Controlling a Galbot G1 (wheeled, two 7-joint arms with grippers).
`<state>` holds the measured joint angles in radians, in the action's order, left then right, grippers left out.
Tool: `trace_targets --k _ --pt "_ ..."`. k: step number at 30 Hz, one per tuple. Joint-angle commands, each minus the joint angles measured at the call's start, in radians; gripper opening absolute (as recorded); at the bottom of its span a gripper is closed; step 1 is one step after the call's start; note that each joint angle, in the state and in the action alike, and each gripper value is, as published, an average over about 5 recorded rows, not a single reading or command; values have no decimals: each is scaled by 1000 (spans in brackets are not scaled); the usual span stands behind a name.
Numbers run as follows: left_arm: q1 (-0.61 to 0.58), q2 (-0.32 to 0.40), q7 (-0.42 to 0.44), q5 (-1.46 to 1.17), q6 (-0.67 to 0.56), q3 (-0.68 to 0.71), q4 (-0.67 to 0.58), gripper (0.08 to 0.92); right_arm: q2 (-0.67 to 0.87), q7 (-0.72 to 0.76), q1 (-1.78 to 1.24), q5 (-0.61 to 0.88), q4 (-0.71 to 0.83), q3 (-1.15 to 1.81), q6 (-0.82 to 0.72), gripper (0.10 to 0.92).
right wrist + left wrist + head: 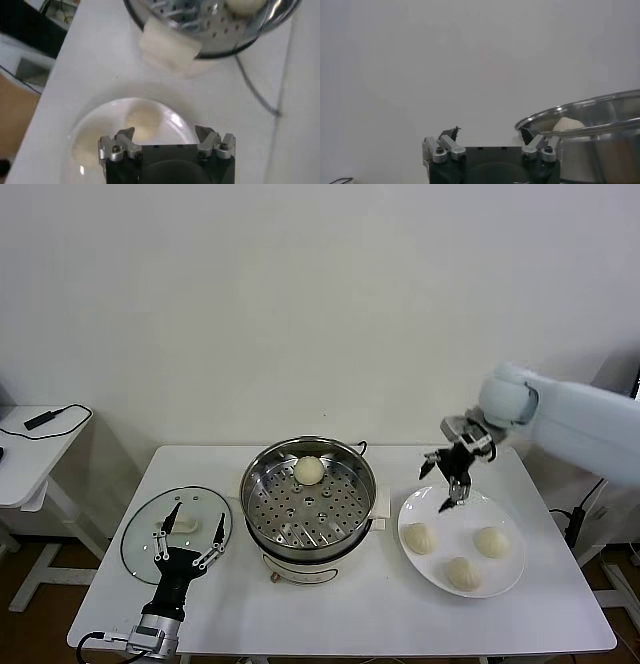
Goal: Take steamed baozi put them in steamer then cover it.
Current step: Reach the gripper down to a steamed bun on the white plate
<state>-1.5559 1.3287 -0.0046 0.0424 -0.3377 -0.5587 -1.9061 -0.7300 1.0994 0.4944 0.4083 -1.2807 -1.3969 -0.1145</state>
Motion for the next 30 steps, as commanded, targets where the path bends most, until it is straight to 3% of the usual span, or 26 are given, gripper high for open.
trace_targets --k 1,11,23,30 --pt "-2 -2 0 1 -1 -1 -2 823 4 -90 -138 35 31 -5 -57 823" --pt "-12 -9 0 1 -5 -7 -4 823 -45 -175 -216 11 61 46 -84 823" --pt "-16 -10 0 5 -10 -7 1 823 -60 -155 -235 -17 80 59 -83 821" --pt "-14 -9 0 5 -11 -7 5 823 -59 -147 -238 -32 84 68 -79 741"
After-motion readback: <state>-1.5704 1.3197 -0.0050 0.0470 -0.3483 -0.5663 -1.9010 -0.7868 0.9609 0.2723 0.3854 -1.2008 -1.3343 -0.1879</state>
